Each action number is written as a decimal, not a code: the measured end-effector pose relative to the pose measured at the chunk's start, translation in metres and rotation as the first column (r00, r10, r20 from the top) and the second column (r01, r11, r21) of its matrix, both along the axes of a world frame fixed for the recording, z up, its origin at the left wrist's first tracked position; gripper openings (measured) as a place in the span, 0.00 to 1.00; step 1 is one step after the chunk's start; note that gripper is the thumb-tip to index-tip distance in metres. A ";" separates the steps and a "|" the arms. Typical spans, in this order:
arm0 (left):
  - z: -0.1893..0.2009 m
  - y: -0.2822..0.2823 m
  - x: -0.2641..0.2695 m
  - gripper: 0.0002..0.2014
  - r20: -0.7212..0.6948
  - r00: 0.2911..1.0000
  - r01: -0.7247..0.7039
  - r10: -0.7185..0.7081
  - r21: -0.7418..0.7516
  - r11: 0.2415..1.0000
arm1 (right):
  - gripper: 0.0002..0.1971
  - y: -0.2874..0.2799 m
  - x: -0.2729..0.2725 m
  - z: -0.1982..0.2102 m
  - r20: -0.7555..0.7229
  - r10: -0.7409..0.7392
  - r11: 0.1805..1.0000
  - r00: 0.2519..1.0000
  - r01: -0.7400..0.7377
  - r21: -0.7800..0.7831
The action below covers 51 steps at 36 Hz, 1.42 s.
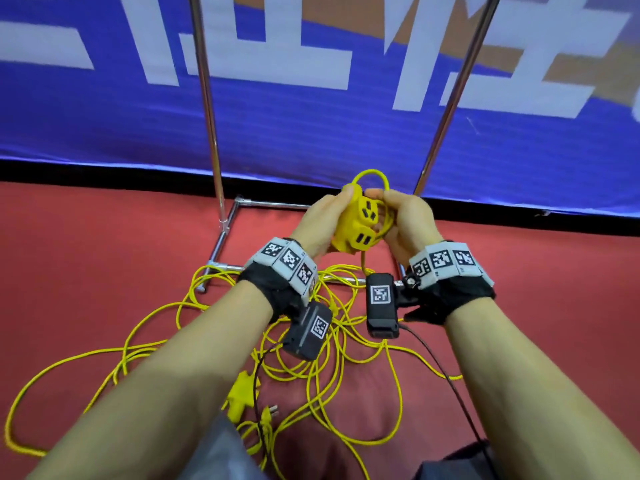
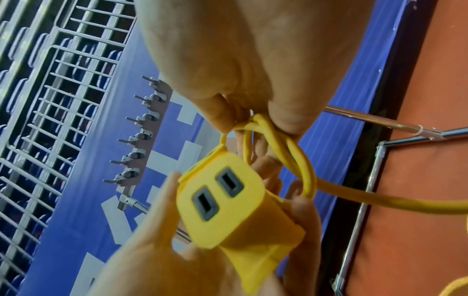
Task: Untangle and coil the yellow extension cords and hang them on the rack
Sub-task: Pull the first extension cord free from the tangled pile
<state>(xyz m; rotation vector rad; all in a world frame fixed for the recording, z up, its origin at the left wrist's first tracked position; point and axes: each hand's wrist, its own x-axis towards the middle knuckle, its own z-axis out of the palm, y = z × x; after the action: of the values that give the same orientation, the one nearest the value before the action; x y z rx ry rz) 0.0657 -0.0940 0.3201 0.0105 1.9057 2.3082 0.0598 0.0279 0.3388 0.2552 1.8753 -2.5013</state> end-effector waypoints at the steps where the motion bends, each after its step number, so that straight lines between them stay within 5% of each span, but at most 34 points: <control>1: -0.003 -0.001 0.000 0.16 0.038 0.999 -0.004 0.002 0.056 0.998 | 0.12 0.000 0.000 -0.004 -0.001 0.006 1.000 1.000 -0.006 0.004; 6: -0.015 -0.012 0.000 0.17 0.096 0.992 0.067 -0.076 0.098 0.993 | 0.15 0.004 0.002 -0.015 -0.037 0.050 0.991 0.998 -0.045 0.129; 8: -0.018 -0.022 -0.002 0.10 0.071 0.991 0.114 -0.114 0.005 0.993 | 0.15 0.013 0.003 -0.020 -0.054 0.096 0.986 0.994 -0.088 0.141; 12: -0.030 -0.038 -0.005 0.12 0.036 0.975 0.220 -0.217 -0.174 0.960 | 0.15 0.033 0.004 -0.029 0.027 0.234 0.940 0.972 -0.233 0.250; 15: -0.034 -0.040 -0.005 0.11 0.066 0.961 0.275 -0.267 -0.276 0.921 | 0.11 0.036 0.003 -0.034 0.023 0.170 0.931 0.985 -0.168 0.325; 18: -0.037 -0.034 0.000 0.25 0.125 0.946 0.323 -0.298 -0.303 0.897 | 0.12 0.038 0.002 -0.029 -0.046 0.039 0.941 0.998 -0.022 0.339; 24: -0.035 -0.004 0.004 0.38 0.048 0.921 0.377 -0.387 -0.367 0.851 | 0.12 0.034 0.005 -0.021 -0.077 0.106 0.968 0.991 -0.085 0.236; 29: -0.028 0.012 -0.001 0.09 -0.009 0.952 0.295 -0.305 -0.232 0.927 | 0.17 0.045 0.008 -0.019 -0.062 0.188 0.960 0.980 -0.170 0.221; 32: -0.029 0.014 -0.005 0.05 -0.012 0.951 0.298 -0.309 -0.232 0.926 | 0.13 0.049 0.005 -0.025 -0.060 0.115 0.955 0.992 -0.094 0.282; 37: -0.033 0.017 -0.012 0.11 0.048 0.947 0.319 -0.318 -0.271 0.908 | 0.08 0.057 -0.010 -0.044 -0.103 -0.026 0.825 0.994 0.080 0.559; 41: -0.040 0.017 -0.016 0.25 0.220 0.925 0.324 -0.310 -0.033 0.945 | 0.10 0.057 -0.012 -0.053 -0.228 0.006 0.646 0.974 0.170 0.744; 45: -0.041 0.017 -0.019 0.21 0.195 0.951 0.234 -0.241 0.058 0.971 | 0.11 0.053 -0.012 -0.056 -0.130 0.108 0.779 0.986 -0.002 0.627; 48: -0.042 0.013 -0.019 0.17 0.136 0.970 0.197 -0.203 0.056 0.979 | 0.14 0.052 -0.011 -0.051 0.064 0.135 0.930 0.989 -0.149 0.336; 51: -0.042 0.006 -0.017 0.11 0.100 0.974 0.198 -0.204 0.068 0.978 | 0.13 0.052 -0.006 -0.048 0.141 0.235 0.959 0.962 -0.253 0.125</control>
<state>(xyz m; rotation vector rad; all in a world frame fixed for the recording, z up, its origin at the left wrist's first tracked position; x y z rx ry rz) 0.0491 -0.0885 0.2782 0.0810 1.7020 2.1826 0.0540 0.0799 0.2905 0.1648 1.9066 -2.1464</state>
